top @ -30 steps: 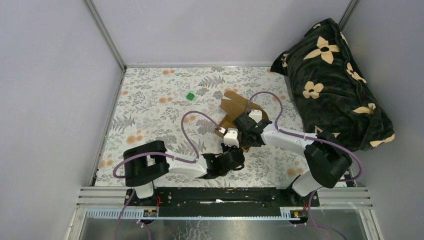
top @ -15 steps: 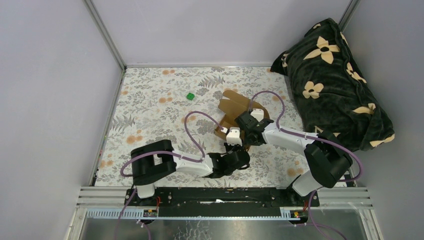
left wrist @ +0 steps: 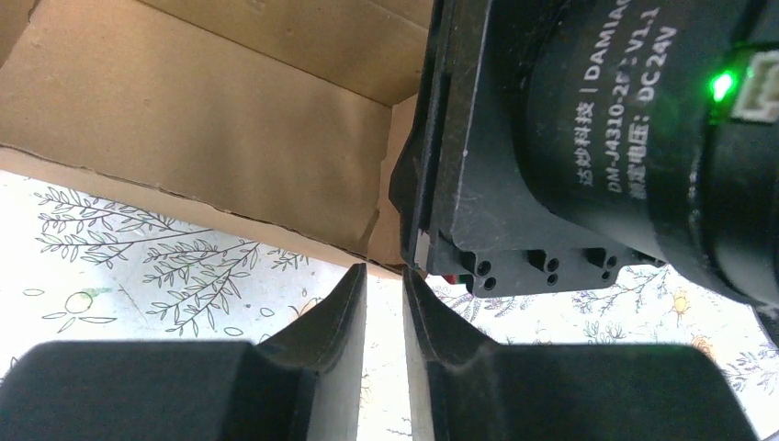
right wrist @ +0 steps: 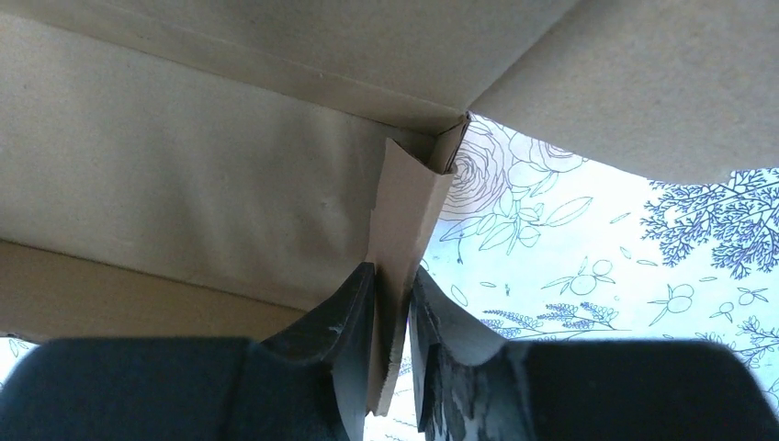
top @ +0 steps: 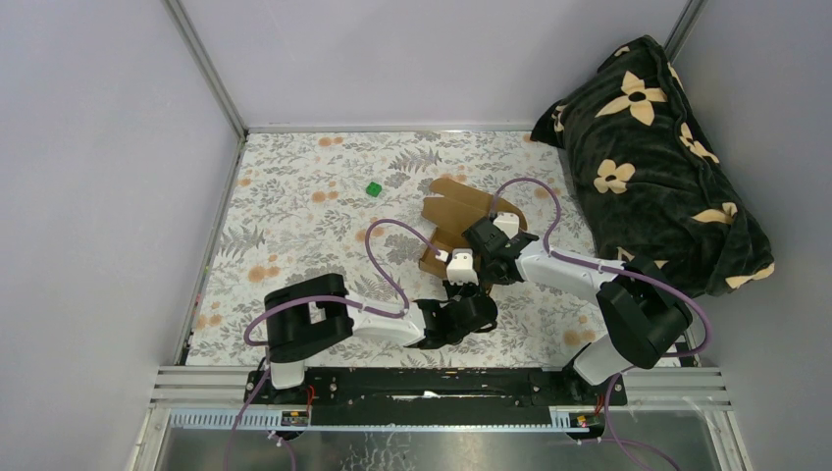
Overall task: Fold the paper box
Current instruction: Fold the paper box at the center of the board.
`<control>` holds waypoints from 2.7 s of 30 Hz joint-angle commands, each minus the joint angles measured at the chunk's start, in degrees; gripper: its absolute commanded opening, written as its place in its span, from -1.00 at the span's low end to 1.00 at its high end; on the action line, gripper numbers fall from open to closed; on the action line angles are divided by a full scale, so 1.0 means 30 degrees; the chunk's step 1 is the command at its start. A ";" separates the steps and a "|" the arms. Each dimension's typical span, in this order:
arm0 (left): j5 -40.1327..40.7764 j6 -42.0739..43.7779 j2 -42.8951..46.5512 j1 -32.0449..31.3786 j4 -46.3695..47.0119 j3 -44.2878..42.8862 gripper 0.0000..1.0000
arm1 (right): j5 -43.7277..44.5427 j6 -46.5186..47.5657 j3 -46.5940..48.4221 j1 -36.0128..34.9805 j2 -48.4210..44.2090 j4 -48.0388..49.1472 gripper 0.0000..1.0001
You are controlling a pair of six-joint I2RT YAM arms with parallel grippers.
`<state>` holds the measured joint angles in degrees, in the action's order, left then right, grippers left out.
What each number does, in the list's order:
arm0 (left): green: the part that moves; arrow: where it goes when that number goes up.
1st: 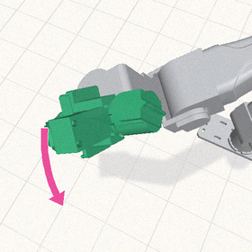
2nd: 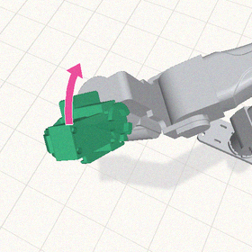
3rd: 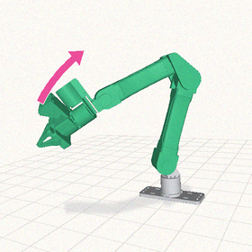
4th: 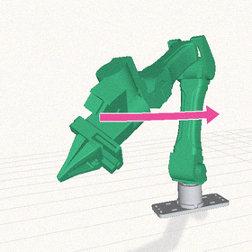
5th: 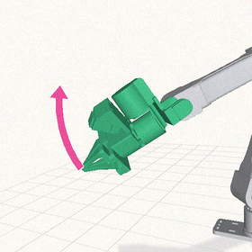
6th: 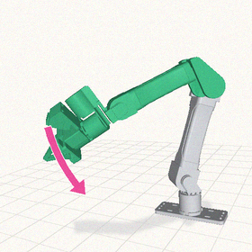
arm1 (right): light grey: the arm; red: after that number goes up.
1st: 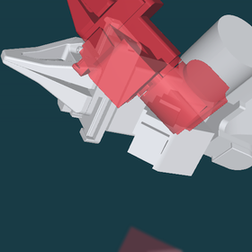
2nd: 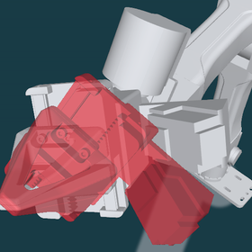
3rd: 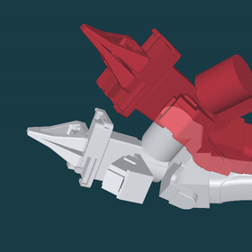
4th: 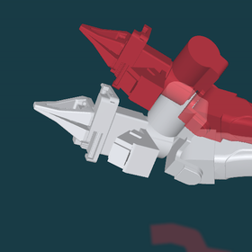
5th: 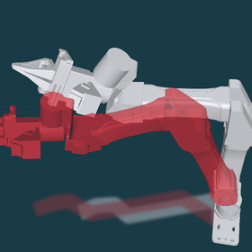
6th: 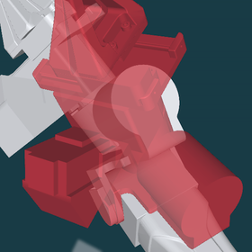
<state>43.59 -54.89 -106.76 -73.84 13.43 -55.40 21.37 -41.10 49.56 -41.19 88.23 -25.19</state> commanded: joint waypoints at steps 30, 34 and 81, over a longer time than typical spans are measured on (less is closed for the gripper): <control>-0.3354 0.4537 -0.0845 0.1662 0.3733 -0.3086 -0.40 | -0.0717 0.0155 -0.0216 -0.2397 0.0383 -0.0795 -0.54; -0.3491 0.4624 -0.1002 0.1840 0.3699 -0.3299 -0.40 | -0.0702 0.0143 -0.0201 -0.2484 0.0386 -0.0832 -0.54; -0.1983 0.2829 1.4556 0.2335 -0.6574 0.2505 -0.16 | 0.1955 0.3559 0.0917 -0.2054 0.2583 -0.4528 -1.00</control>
<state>29.80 -46.57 -68.82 -69.43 -8.29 -49.58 26.46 -31.77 53.60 -47.03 92.07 -28.56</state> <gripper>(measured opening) 0.413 0.102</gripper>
